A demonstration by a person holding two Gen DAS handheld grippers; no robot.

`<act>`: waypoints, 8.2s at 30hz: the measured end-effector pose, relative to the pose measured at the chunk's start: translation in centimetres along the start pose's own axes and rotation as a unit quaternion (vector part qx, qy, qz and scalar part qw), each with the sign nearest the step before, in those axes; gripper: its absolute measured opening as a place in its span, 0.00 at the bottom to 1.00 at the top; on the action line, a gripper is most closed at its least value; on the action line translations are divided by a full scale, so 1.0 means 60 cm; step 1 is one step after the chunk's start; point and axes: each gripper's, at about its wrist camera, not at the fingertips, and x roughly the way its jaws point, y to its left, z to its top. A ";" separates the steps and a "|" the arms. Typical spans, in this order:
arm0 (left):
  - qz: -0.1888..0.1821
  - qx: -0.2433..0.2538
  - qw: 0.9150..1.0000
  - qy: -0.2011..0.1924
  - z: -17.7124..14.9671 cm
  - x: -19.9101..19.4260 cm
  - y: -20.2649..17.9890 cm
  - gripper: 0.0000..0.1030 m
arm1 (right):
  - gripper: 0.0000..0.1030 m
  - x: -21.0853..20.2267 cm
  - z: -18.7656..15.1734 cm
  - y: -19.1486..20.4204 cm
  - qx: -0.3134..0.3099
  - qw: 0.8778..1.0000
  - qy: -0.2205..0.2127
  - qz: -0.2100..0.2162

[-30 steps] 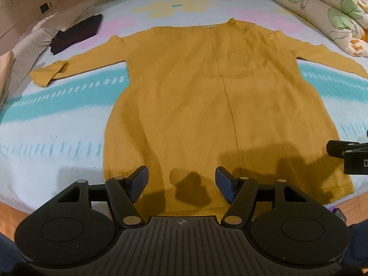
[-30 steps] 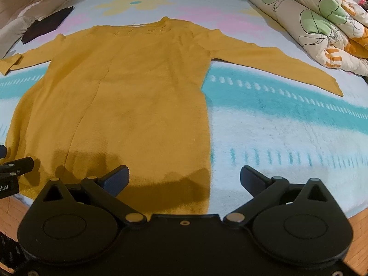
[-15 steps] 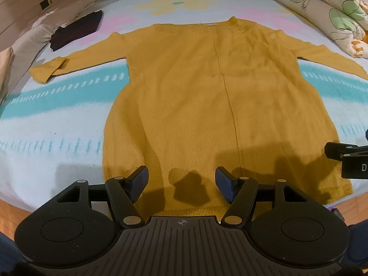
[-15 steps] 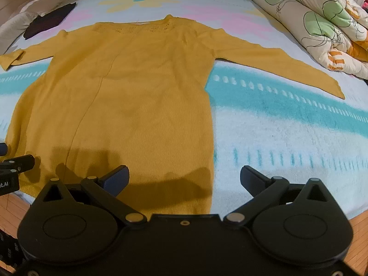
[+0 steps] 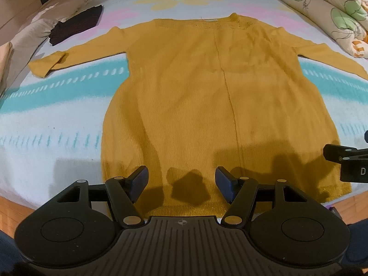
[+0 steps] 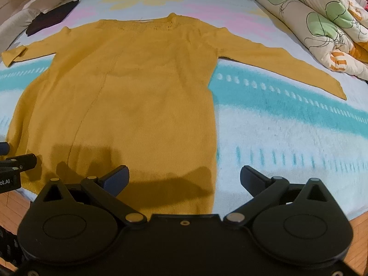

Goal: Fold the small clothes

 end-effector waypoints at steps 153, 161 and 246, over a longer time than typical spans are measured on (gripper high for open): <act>-0.046 -0.136 0.989 -0.037 0.410 0.142 0.285 0.61 | 0.58 0.225 0.481 0.178 0.074 0.950 -0.059 0.297; -0.047 -0.063 0.997 -0.017 0.419 0.211 0.210 0.61 | 0.58 0.234 0.448 -0.035 0.150 0.970 -0.055 0.186; 0.054 -0.277 0.951 -0.125 0.326 0.186 0.588 0.07 | 0.61 0.267 0.417 -0.011 0.143 0.960 0.001 0.239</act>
